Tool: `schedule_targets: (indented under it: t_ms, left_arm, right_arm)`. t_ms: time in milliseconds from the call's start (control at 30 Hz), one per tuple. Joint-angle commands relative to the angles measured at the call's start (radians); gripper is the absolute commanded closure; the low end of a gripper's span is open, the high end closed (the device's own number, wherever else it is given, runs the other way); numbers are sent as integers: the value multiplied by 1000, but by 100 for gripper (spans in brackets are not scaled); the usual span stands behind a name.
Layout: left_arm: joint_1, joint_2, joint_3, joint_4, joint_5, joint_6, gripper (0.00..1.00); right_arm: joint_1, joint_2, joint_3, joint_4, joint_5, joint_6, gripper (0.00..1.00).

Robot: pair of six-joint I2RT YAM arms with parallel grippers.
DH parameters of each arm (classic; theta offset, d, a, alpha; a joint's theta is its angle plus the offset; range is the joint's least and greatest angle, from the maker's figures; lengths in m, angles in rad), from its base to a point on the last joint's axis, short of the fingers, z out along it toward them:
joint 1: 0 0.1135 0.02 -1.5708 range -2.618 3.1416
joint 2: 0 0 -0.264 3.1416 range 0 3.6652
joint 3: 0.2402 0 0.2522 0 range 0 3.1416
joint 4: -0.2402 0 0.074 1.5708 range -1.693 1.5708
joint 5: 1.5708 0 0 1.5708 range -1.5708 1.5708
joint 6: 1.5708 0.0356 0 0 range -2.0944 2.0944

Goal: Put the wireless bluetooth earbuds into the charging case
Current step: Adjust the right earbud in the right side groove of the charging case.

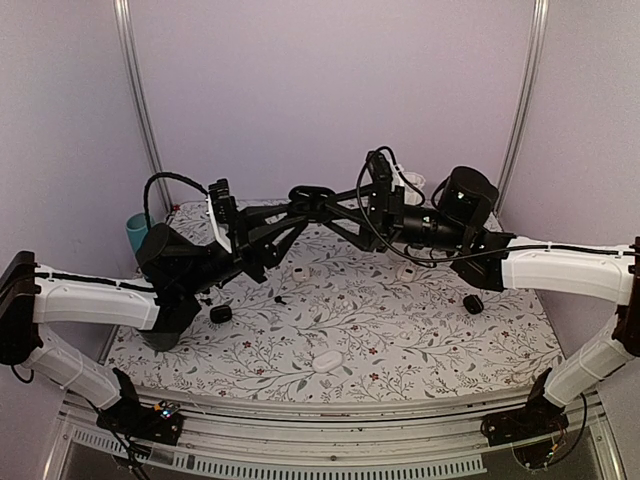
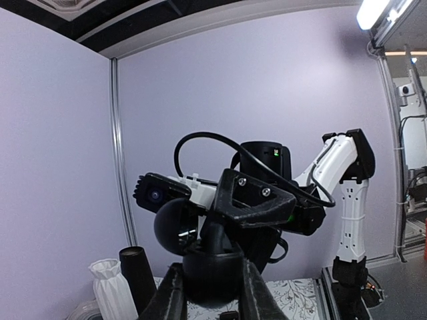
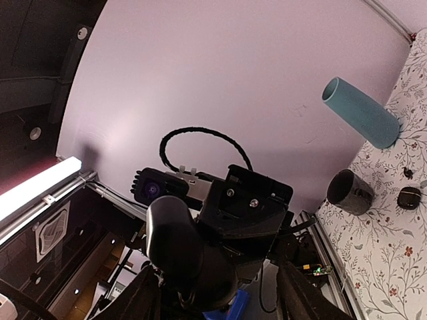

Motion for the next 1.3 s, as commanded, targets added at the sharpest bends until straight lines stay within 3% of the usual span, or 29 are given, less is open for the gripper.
schedule_targets:
  t_ms: [0,233,700,833,1033,1267]
  left_arm:
    - [-13,8,5,23,-12,21,100]
    - [-13,10,8,20,-14,26,100]
    - [-10,7,16,26,-60,22,100]
    - [-9,8,17,19,-62,20,100]
    - [-3,7,16,12,-73,9,100]
    - [17,1,16,9,-62,-42,100]
  right_arm:
    - [-8,23,31,40,-22,16,42]
    - [-9,35,32,52,-35,29,51]
    - [-8,33,31,52,-43,29,88]
    - [-9,33,34,52,-47,26,87]
    - [-11,18,32,51,-45,0,73]
    - [-10,-25,34,-1,-39,-85,65]
